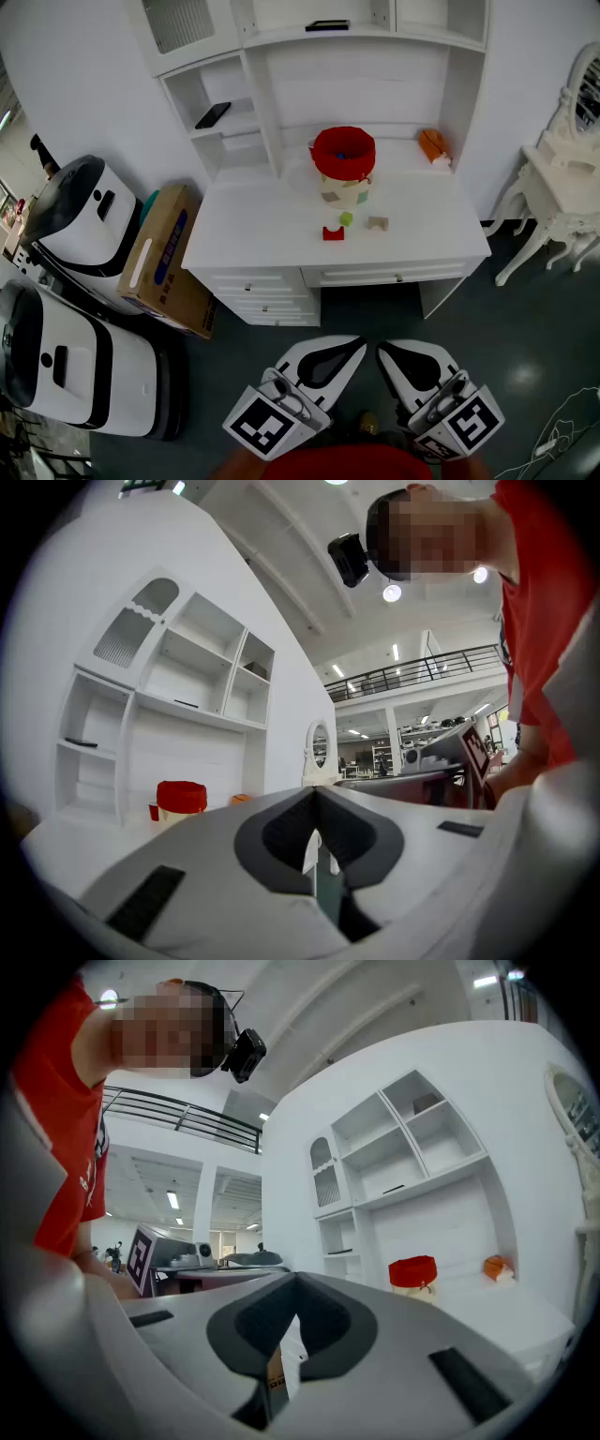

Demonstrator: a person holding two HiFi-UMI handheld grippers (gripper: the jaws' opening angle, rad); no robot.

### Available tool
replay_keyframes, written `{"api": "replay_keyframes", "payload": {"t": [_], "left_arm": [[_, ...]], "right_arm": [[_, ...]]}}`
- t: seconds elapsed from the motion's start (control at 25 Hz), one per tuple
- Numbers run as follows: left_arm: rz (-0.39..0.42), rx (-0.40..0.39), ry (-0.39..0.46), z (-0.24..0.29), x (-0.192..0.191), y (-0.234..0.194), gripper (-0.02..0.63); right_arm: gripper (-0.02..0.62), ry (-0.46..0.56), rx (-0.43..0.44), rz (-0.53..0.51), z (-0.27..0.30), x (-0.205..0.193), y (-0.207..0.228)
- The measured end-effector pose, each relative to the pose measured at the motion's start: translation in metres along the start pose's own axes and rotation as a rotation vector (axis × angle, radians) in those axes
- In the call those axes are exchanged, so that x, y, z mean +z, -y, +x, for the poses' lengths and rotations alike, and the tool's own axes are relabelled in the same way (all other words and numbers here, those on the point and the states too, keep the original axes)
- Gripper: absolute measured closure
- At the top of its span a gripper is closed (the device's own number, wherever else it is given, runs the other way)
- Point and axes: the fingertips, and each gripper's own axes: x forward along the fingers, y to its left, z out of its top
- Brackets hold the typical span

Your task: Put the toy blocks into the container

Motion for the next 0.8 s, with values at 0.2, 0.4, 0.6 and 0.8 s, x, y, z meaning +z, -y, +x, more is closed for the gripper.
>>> {"api": "replay_keyframes", "payload": {"t": [0.2,0.4,0.6,0.8], "left_arm": [[0.001,-0.009,-0.004,0.002,0.0,0.002,0.594],[-0.002,-0.003,-0.005,0.001,0.0,0.0,0.592],[0.0,-0.001,0.001,0.001,0.0,-0.003,0.594],[-0.017,0.019,-0.001,-0.002,-0.001,-0.013,0.592]], "right_arm": [[0.585,-0.001,-0.001,0.002,0.0,0.0,0.002],[0.585,-0.002,0.001,-0.001,0.003,0.002,0.002],[0.583,0.007,-0.007,0.015,0.003,0.001,0.004],[0.58,0.004,-0.011,0.038,0.01,0.001,0.006]]}}
